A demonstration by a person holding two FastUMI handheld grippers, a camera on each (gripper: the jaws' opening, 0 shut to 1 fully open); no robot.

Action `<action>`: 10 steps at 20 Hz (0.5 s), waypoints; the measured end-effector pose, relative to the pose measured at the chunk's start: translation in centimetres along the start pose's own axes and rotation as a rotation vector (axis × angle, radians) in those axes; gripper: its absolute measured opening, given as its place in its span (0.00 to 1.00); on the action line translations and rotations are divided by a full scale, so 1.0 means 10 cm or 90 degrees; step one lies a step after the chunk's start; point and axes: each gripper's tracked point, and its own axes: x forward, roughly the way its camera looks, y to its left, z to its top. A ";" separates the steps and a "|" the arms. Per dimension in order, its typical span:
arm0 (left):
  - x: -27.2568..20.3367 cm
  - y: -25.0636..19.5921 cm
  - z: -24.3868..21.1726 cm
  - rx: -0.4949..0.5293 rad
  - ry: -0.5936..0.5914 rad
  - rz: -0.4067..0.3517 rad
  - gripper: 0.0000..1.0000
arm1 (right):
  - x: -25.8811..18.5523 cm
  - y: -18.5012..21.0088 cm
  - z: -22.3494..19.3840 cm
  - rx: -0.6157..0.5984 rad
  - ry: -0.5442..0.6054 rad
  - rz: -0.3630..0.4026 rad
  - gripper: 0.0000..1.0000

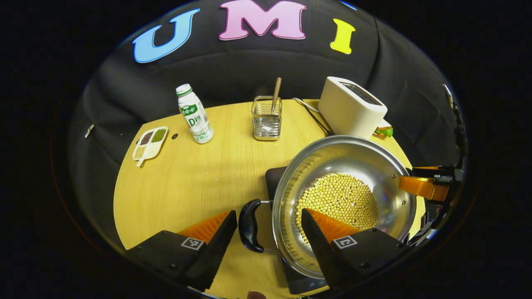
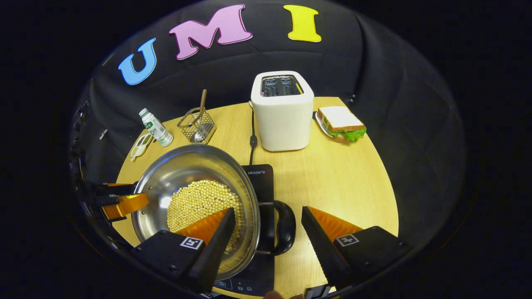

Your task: First push the handle of the pot to place it horizontally, then grasp the pot with both hands and set it on the induction cooktop.

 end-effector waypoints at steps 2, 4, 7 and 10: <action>-0.13 -0.02 0.06 -0.002 -0.024 -0.003 0.96 | -0.13 -0.01 0.14 -0.006 -0.037 -0.010 0.99; -0.27 -0.04 0.11 -0.004 -0.045 -0.007 0.96 | -0.30 -0.01 0.28 -0.007 -0.077 -0.019 0.99; -0.51 -0.04 0.25 -0.012 -0.085 -0.017 0.97 | -0.56 0.02 0.48 -0.002 -0.128 -0.028 0.99; -0.83 -0.01 0.43 -0.017 -0.138 -0.012 0.96 | -0.84 -0.02 0.65 -0.026 -0.180 -0.061 0.99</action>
